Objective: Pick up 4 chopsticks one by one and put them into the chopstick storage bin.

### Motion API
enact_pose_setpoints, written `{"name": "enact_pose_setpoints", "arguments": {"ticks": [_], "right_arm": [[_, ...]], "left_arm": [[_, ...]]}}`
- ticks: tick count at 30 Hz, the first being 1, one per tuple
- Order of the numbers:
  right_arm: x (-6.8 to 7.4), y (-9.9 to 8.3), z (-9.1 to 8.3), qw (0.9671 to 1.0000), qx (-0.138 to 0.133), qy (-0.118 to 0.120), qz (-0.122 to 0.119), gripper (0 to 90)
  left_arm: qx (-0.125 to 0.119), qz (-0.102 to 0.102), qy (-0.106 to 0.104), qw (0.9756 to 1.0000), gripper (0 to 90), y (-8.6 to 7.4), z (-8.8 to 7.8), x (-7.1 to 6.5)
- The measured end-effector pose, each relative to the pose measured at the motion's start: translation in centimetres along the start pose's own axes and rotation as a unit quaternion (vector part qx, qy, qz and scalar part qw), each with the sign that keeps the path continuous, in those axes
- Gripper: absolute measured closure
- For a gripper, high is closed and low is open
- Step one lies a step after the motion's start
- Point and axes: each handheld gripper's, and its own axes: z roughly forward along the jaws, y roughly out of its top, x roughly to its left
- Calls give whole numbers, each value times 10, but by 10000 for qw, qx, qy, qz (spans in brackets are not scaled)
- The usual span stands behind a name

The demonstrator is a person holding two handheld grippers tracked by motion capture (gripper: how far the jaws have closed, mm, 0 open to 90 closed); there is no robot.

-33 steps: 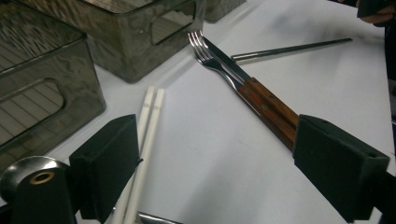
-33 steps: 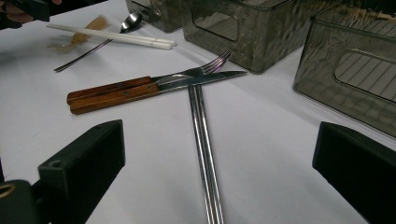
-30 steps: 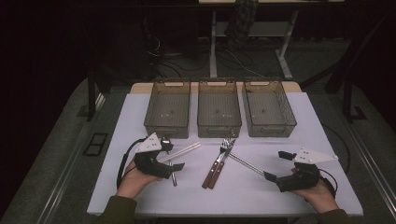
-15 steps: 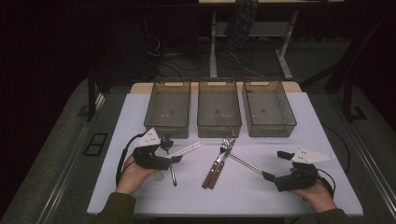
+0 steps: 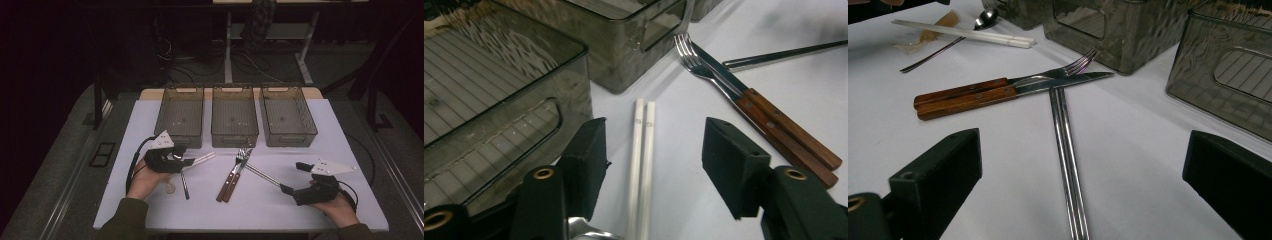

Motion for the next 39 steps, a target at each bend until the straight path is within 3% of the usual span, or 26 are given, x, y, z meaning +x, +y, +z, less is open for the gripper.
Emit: {"name": "enact_pose_setpoints", "arguments": {"ticks": [12,27,39], "right_arm": [[-1,-1,1,10000,31,-24,14,23],[-1,-1,1,10000,30,-14,15,22],[-1,-1,1,10000,42,-20,24,23]], "left_arm": [[248,-84,57,9996,584,4,8,14],[603,-191,-16,9980,713,-1,12,14],[877,-143,-147,9959,793,-4,16,14]]}}
